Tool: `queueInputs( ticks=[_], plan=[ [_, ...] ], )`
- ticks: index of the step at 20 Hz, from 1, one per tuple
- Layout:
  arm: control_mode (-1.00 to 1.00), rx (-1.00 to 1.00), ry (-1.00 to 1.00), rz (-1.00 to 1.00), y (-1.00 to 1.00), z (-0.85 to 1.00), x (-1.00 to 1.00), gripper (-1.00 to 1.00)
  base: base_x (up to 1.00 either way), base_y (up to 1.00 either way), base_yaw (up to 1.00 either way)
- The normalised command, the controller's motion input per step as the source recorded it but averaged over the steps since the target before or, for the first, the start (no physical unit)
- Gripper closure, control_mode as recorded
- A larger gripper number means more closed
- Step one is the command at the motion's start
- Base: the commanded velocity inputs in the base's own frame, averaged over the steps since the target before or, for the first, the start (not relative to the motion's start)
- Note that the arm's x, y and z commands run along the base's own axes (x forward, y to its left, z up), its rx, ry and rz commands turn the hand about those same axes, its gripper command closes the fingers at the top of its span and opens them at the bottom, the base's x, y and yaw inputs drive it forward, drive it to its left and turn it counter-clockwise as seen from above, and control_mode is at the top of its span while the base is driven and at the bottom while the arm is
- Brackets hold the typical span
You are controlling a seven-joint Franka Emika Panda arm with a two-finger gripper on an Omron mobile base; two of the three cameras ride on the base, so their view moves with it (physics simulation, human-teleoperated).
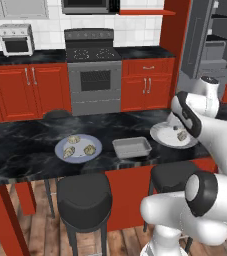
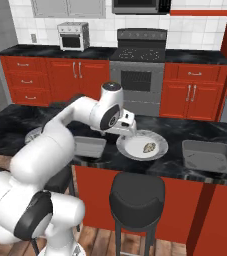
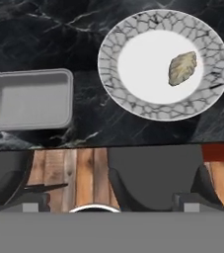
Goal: Place two dumplings into each of the tupperware containers and then place the containers in the fridge.
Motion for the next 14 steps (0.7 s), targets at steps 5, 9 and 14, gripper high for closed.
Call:
queueInputs(
  ticks=[5, 9, 14],
  plan=[
    [-1.0, -0.01, 0.03, -0.1, -0.49, -0.14, 0.45, -1.0, 0.0, 0.0, 0.0],
    [-1.0, -0.02, 0.02, -0.12, -0.38, -0.28, 0.53, -1.0, 0.0, 0.0, 0.0],
    [-1.0, -0.02, 0.06, -0.18, -0.26, -0.41, 0.58, -1.0, 0.0, 0.0, 0.0]
  ],
)
